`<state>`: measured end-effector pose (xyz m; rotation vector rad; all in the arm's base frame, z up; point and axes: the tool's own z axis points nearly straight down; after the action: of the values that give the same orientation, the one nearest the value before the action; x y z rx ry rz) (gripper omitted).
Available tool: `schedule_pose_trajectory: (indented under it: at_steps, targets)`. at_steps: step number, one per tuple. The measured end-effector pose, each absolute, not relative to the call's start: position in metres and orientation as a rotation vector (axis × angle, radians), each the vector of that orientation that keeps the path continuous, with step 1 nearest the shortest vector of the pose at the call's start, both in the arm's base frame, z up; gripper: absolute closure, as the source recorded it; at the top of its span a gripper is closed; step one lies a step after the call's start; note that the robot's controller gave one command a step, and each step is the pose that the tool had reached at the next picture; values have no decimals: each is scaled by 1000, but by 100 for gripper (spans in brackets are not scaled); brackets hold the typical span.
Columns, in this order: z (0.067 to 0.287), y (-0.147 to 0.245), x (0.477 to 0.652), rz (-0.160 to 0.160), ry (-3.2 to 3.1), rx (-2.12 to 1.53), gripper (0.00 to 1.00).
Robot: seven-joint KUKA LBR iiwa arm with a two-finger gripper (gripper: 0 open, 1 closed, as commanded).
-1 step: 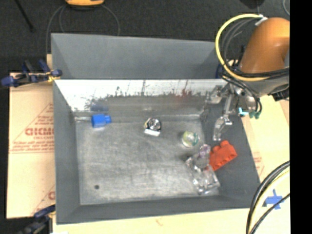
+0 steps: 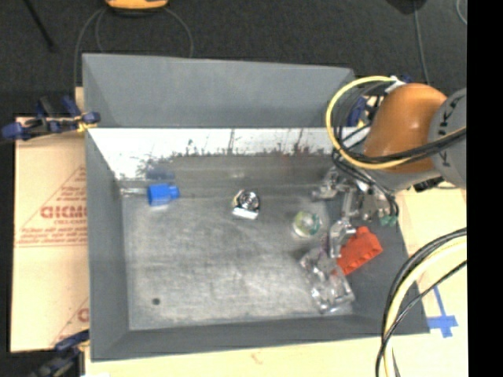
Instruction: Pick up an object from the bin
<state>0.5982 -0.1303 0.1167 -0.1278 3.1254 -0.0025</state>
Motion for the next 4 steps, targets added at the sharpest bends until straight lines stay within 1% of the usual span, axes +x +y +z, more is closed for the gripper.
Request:
schedule_pose_trajectory:
  at_steps: [2, 4]
  targets:
    - [111, -127, 597, -5, 3121, -245, 0]
    - [109, -124, 600, -8, 3126, -248, 0]
